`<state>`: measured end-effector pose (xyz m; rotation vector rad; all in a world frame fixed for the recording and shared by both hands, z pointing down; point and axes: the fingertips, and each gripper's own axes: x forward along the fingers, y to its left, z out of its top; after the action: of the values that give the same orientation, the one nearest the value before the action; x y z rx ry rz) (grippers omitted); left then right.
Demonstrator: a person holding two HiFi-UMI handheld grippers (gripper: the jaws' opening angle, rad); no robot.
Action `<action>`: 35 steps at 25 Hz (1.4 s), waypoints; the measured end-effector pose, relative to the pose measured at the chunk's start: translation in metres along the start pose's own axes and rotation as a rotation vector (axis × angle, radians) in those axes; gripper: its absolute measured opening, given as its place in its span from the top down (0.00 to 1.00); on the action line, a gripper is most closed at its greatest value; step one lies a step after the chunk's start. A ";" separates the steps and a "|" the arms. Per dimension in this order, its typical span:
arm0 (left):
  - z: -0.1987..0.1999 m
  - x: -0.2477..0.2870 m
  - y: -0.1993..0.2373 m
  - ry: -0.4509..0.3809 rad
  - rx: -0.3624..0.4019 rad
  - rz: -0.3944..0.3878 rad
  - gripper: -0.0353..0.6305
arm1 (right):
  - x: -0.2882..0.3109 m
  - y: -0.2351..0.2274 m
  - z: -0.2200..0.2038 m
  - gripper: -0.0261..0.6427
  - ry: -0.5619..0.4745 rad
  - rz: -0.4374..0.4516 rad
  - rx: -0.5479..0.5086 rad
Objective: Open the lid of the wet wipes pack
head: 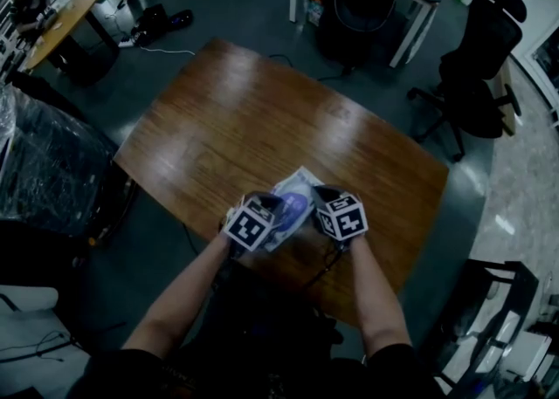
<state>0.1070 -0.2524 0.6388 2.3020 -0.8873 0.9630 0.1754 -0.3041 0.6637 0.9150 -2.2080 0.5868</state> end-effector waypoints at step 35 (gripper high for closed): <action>-0.003 0.010 -0.017 0.020 -0.081 0.009 0.49 | -0.001 0.000 -0.001 0.94 -0.006 -0.005 0.003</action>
<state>0.1229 -0.2429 0.6448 2.2190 -0.9124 0.9354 0.1762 -0.3026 0.6639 0.9246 -2.2100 0.5857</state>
